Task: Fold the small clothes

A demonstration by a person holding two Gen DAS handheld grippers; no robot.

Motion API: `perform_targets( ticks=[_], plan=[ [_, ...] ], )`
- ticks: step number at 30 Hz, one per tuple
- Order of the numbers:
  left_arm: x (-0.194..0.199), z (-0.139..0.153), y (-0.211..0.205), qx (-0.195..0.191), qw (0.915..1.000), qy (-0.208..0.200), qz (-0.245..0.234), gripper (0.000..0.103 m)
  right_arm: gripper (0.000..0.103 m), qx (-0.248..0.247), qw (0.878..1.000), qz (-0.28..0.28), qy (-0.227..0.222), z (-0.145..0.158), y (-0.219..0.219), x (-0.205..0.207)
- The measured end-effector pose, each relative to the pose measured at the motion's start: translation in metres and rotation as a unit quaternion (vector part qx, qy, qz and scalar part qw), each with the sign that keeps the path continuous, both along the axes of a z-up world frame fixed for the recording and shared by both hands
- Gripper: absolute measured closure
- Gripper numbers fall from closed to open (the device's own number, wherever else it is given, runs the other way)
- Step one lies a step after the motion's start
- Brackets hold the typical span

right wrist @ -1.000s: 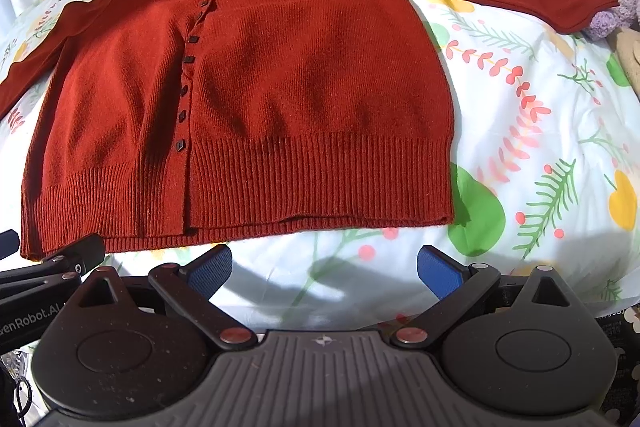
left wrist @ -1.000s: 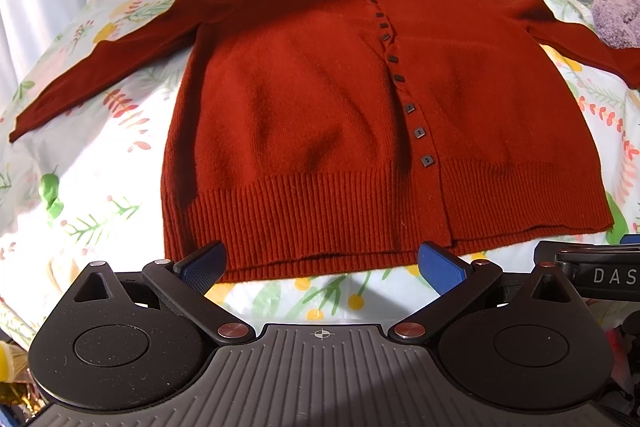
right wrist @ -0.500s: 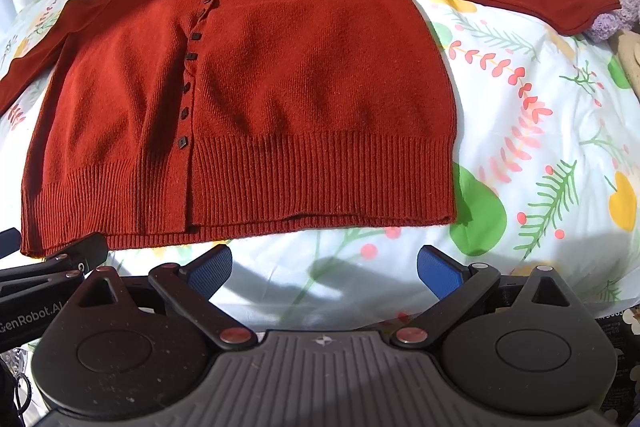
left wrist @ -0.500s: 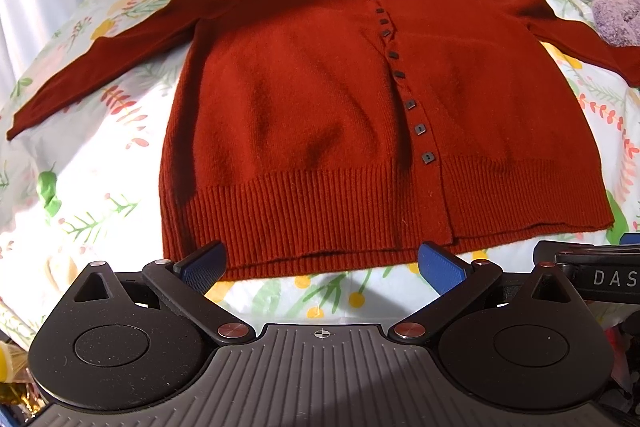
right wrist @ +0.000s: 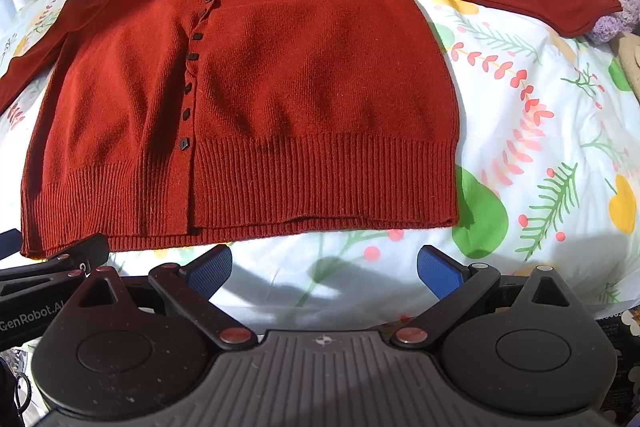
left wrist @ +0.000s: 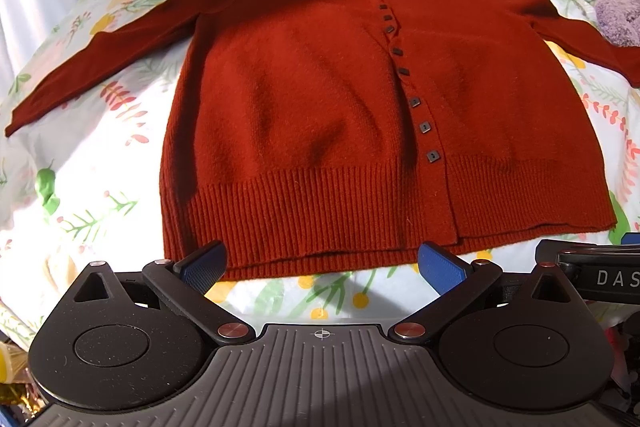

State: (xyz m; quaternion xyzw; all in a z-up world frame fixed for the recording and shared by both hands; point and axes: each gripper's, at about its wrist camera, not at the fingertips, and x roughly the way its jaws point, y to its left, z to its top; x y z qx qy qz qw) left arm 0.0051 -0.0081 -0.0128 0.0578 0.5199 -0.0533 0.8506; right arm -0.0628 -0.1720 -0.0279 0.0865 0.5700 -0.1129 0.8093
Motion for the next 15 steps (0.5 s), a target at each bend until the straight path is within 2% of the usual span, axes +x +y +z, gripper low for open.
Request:
perform_targets(
  ticks=[15],
  plan=[
    [0.0035,-0.0032,-0.0010,-0.001,1.0000,0.009,-0.001,0.000,0.004,0.000,1.000,-0.003,0.001,-0.0018,-0.0022,0.0006]
  ],
)
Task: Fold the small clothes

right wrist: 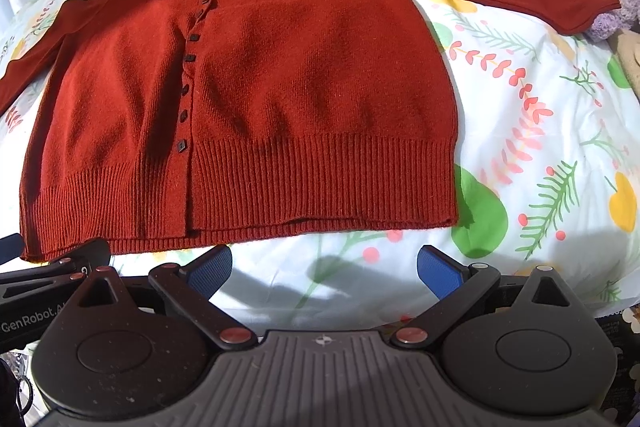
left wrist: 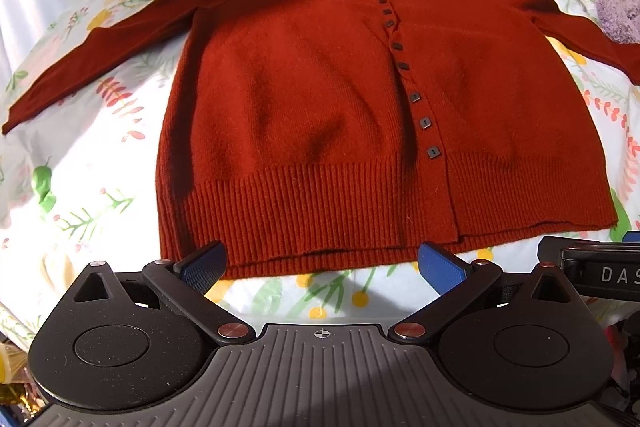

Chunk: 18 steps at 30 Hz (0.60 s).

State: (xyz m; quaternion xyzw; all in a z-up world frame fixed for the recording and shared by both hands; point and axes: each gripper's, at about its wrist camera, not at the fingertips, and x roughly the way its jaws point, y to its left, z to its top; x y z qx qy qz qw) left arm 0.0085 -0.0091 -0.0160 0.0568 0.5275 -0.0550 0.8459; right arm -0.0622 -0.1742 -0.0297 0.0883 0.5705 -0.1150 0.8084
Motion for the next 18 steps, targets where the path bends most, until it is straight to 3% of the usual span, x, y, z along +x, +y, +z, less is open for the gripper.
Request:
perform_targets(
  ticks=[15,18],
  plan=[
    [0.008,-0.005,-0.001,-0.005,0.9999,0.012,0.005,0.000,0.004,0.017,1.000,-0.001,0.000,-0.005,-0.007,0.004],
    [0.014,-0.002,0.003,-0.018,0.9997,0.000,0.015,0.000,0.004,0.059,0.997,0.010,-0.041,-0.001,-0.016,0.005]
  ],
)
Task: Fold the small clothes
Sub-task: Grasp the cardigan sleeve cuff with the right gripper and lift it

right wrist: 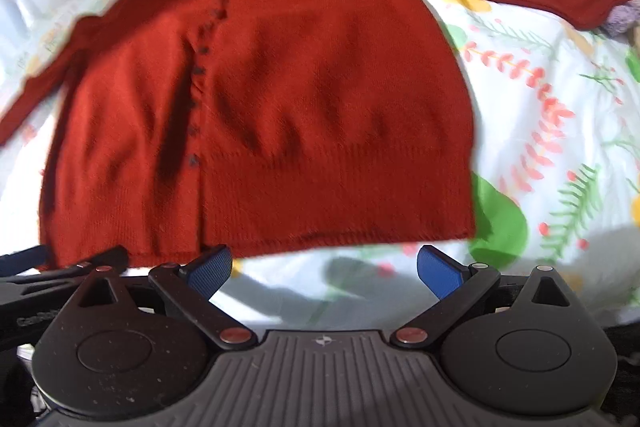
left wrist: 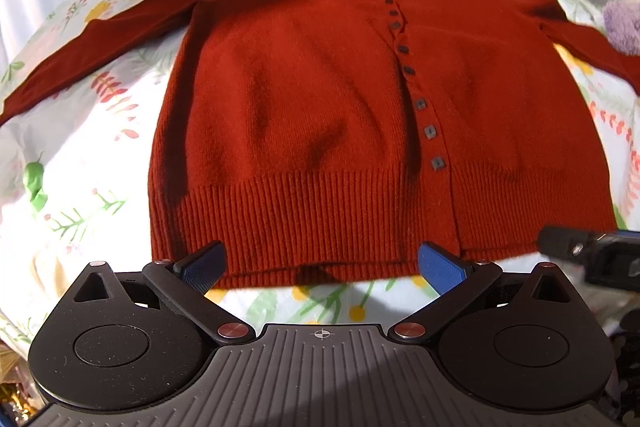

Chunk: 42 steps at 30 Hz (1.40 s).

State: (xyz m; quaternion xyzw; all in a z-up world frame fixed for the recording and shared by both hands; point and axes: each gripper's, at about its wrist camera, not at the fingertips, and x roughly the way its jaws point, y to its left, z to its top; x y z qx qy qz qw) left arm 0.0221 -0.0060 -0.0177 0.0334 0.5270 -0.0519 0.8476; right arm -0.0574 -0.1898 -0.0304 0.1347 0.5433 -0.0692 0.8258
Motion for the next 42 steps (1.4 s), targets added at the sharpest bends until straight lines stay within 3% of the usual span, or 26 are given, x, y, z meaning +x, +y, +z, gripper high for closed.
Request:
perform_targets(
  ticks=[3,5,6,7,9,10,13,15,17,20,25,26,27,30,32,35,38,40,42],
  plan=[
    [0.011,0.004,0.008,-0.027,0.9993,-0.020,0.019,0.000,0.004,0.055,0.989,-0.011,-0.138,0.012,-0.026,-0.005],
    [0.023,0.003,0.016,-0.050,0.9979,-0.018,0.037,0.000,0.004,0.069,0.964,-0.044,-0.254,0.016,-0.054,-0.012],
    [0.029,0.001,0.021,-0.066,0.9966,-0.015,0.048,0.000,0.004,0.071,0.951,-0.062,-0.293,0.016,-0.071,-0.013],
    [0.034,0.000,0.026,-0.079,0.9950,-0.013,0.060,0.000,0.004,0.071,0.946,-0.085,-0.305,0.015,-0.090,-0.008],
    [0.045,-0.004,0.035,-0.108,0.9904,-0.008,0.086,0.000,0.004,0.068,0.947,-0.141,-0.281,0.013,-0.134,0.009],
    [0.050,-0.006,0.039,-0.120,0.9884,-0.006,0.093,0.000,0.004,0.070,0.941,-0.177,-0.281,0.009,-0.160,0.015],
    [0.064,-0.010,0.042,-0.135,0.9852,-0.001,0.107,0.000,0.007,0.075,0.909,-0.284,-0.295,-0.004,-0.236,0.023],
    [0.073,-0.012,0.041,-0.149,0.9831,0.003,0.106,0.000,0.020,0.067,0.890,-0.342,-0.294,-0.017,-0.278,0.029],
    [0.083,-0.014,0.039,-0.172,0.9793,0.009,0.106,0.000,0.031,0.062,0.880,-0.373,-0.286,-0.031,-0.314,0.039],
    [0.092,-0.015,0.033,-0.186,0.9767,0.007,0.108,0.000,0.052,0.058,0.875,-0.399,-0.267,-0.053,-0.350,0.058],
    [0.101,-0.016,0.029,-0.179,0.9770,0.005,0.116,0.000,0.062,0.036,0.869,-0.416,-0.266,-0.067,-0.379,0.078],
    [0.102,-0.017,0.029,-0.179,0.9768,0.006,0.118,0.000,0.072,0.031,0.870,-0.417,-0.261,-0.069,-0.381,0.082],
    [0.105,-0.018,0.030,-0.181,0.9762,0.009,0.119,0.000,0.095,0.028,0.872,-0.415,-0.257,-0.070,-0.383,0.086],
    [0.112,-0.018,0.032,-0.197,0.9729,0.009,0.120,0.000,0.097,-0.002,0.881,-0.396,-0.259,-0.056,-0.368,0.091],
    [0.118,-0.013,0.032,-0.218,0.9695,-0.002,0.112,0.000,0.097,-0.038,0.896,-0.330,-0.295,-0.027,-0.336,0.103],
    [0.134,-0.003,0.029,-0.270,0.9585,-0.025,0.089,0.000,0.097,-0.035,0.920,-0.144,-0.362,0.022,-0.256,0.128],
    [0.157,0.000,0.024,-0.337,0.9389,-0.034,0.061,0.000,0.096,0.023,0.920,0.072,-0.385,0.045,-0.165,0.142],
    [0.174,-0.005,0.023,-0.369,0.9273,-0.027,0.059,0.000,0.082,0.058,0.918,0.159,-0.359,0.042,-0.119,0.145],
    [0.188,-0.012,0.024,-0.390,0.9179,-0.019,0.069,0.000,0.052,0.058,0.922,0.172,-0.341,0.032,-0.094,0.140]
  ],
)
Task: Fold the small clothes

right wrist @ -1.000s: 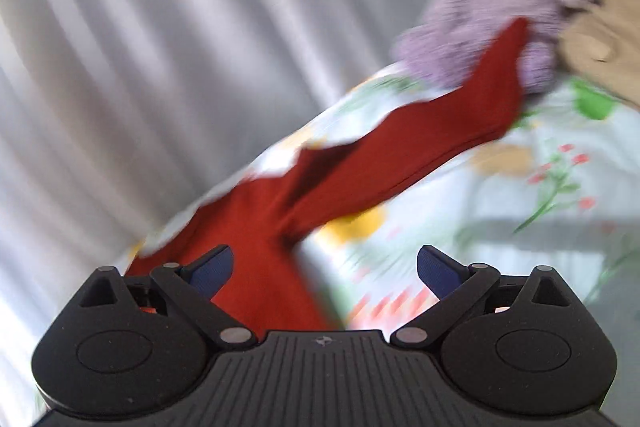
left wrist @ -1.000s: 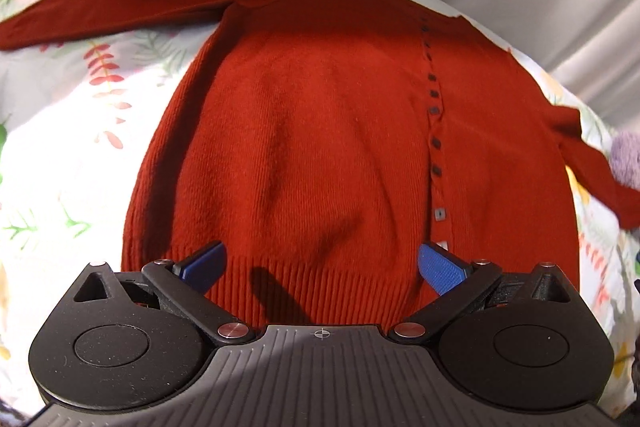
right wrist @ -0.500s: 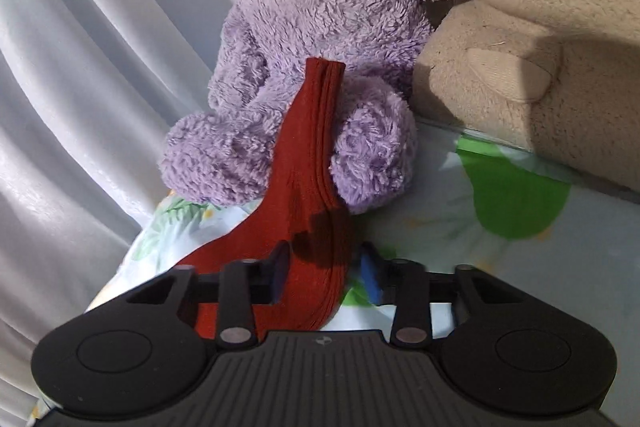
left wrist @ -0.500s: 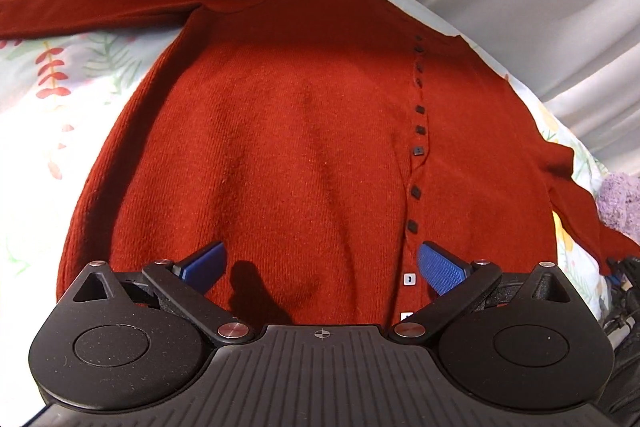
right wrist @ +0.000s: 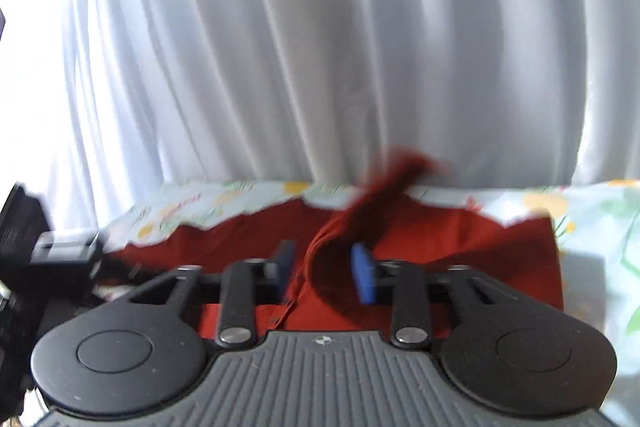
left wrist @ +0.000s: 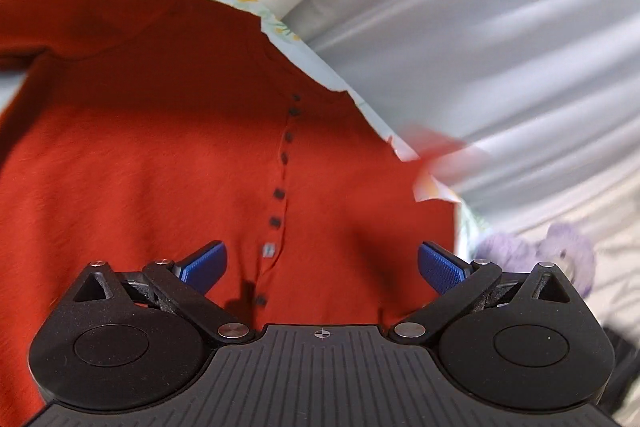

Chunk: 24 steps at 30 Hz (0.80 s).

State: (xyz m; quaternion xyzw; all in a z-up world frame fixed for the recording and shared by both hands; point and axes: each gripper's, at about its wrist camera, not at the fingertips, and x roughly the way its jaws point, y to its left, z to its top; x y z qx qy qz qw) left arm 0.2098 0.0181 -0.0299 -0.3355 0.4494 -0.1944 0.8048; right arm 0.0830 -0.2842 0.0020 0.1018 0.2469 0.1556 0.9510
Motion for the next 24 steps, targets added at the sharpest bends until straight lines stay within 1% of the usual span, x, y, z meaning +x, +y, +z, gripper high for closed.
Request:
perform_targets(
  ticks=[1,2,4,5,7,9,10,11,12,13,16,18,19,20,21,22,23,24],
  plan=[
    [0.006,-0.005,0.001,-0.006,1.0000,0.003,0.004,0.000,0.050,-0.001,1.000,0.001,0.004,-0.005,0.005,-0.004],
    [0.012,-0.009,0.001,-0.009,0.9999,0.006,0.008,0.000,0.049,0.002,1.000,-0.002,0.008,-0.009,0.006,-0.008],
    [0.024,-0.014,-0.004,-0.013,0.9999,0.009,0.004,0.001,0.049,0.035,0.998,-0.032,0.028,-0.017,-0.003,-0.015],
    [0.030,-0.015,-0.004,-0.006,0.9999,0.011,-0.003,0.001,0.049,0.059,0.996,-0.048,0.041,-0.022,-0.010,-0.017],
    [0.043,-0.019,-0.005,0.019,0.9998,0.009,-0.006,0.007,0.049,0.106,0.990,-0.073,0.061,-0.030,-0.024,-0.022],
    [0.053,-0.026,-0.001,0.040,0.9991,0.016,-0.001,0.011,0.049,0.129,0.986,-0.081,0.069,-0.035,-0.028,-0.031],
    [0.057,-0.031,0.002,0.044,0.9988,0.021,-0.001,0.012,0.049,0.139,0.984,-0.081,0.072,-0.040,-0.031,-0.033],
    [0.061,-0.036,0.005,0.047,0.9985,0.028,-0.004,0.016,0.049,0.147,0.983,-0.083,0.077,-0.042,-0.033,-0.036],
    [0.063,-0.039,0.009,0.049,0.9981,0.035,-0.009,0.022,0.049,0.156,0.981,-0.084,0.083,-0.046,-0.033,-0.040],
    [0.066,-0.042,0.011,0.050,0.9979,0.040,-0.012,0.024,0.049,0.166,0.978,-0.085,0.089,-0.048,-0.035,-0.042],
    [0.074,-0.049,0.014,0.042,0.9974,0.051,-0.029,0.032,0.049,0.193,0.971,-0.093,0.104,-0.061,-0.043,-0.047],
    [0.080,-0.051,0.012,0.055,0.9963,0.052,-0.041,0.046,0.049,0.201,0.968,-0.100,0.111,-0.065,-0.048,-0.048],
    [0.083,-0.052,0.010,0.060,0.9961,0.047,-0.045,0.049,0.049,0.205,0.966,-0.104,0.114,-0.067,-0.050,-0.047],
    [0.087,-0.053,0.008,0.063,0.9956,0.048,-0.050,0.055,0.049,0.210,0.965,-0.107,0.116,-0.067,-0.052,-0.050],
    [0.089,-0.054,0.008,0.066,0.9951,0.051,-0.052,0.063,0.049,0.215,0.963,-0.110,0.116,-0.069,-0.054,-0.049],
    [0.090,-0.054,0.008,0.071,0.9945,0.055,-0.055,0.068,0.049,0.219,0.962,-0.112,0.116,-0.070,-0.055,-0.049],
    [0.089,-0.053,0.007,0.078,0.9933,0.058,-0.062,0.083,0.049,0.220,0.962,-0.115,0.116,-0.070,-0.056,-0.049],
    [0.091,-0.054,0.004,0.086,0.9919,0.062,-0.070,0.094,0.049,0.220,0.961,-0.118,0.116,-0.070,-0.056,-0.048]
  ],
)
